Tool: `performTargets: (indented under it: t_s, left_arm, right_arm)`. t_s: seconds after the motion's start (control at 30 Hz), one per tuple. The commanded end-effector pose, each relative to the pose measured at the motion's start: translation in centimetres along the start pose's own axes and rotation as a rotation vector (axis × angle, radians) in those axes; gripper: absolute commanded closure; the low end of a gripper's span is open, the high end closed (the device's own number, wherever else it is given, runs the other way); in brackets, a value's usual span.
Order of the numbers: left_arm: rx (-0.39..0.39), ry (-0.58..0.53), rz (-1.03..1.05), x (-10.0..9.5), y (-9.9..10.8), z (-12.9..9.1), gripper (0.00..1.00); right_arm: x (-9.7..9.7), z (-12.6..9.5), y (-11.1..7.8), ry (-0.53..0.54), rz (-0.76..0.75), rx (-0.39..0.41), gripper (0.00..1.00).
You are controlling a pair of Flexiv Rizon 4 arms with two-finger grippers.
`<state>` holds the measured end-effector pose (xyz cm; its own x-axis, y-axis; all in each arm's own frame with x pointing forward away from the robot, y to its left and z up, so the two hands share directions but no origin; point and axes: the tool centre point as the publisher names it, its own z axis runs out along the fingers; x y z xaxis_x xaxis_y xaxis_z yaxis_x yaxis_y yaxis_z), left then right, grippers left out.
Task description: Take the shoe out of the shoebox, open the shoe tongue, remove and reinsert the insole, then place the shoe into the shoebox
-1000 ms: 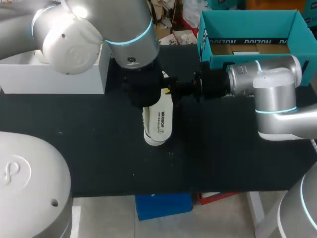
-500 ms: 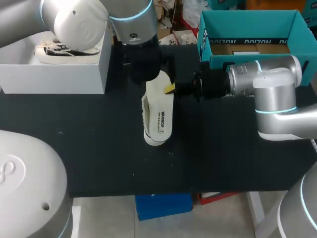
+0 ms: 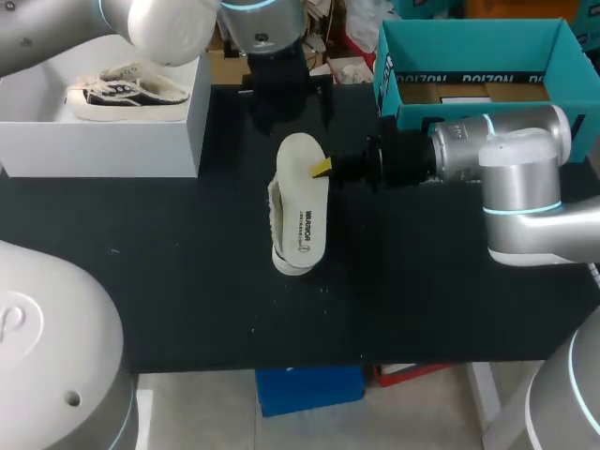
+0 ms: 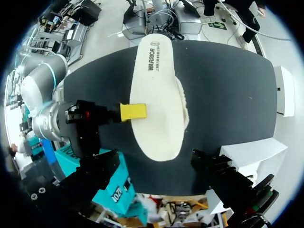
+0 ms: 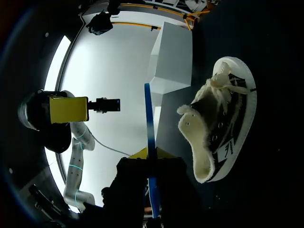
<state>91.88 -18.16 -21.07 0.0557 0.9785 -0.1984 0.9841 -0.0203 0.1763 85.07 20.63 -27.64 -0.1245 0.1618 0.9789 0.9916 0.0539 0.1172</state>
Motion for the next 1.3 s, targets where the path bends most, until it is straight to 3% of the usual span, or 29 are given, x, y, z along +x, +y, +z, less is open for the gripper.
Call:
performTargets:
  t_s: [0.03,0.27,0.53,0.8,1.3]
  left_arm:
    - [0.014,0.011,-0.004,-0.3,1.7,0.7,0.0]
    - [0.019,-0.003,-0.046,0.0,3.7,1.7,0.0]
    - [0.016,-0.028,-0.063,0.1,2.5,1.2,0.0]
    - [0.006,-0.046,-0.049,0.1,-1.1,-0.3,0.0]
    - [0.009,-0.052,-0.021,1.0,-11.6,-2.5,0.0]
  right_arm:
    - [0.0,0.0,0.0,-0.002,0.001,0.002,1.0]
    - [0.0,0.0,0.0,-0.002,0.001,0.002,1.0]
    - [0.0,0.0,0.0,-0.002,0.001,0.002,1.0]
    - [0.0,0.0,0.0,-0.002,0.001,0.002,1.0]
    - [0.0,0.0,0.0,-0.002,0.001,0.002,1.0]
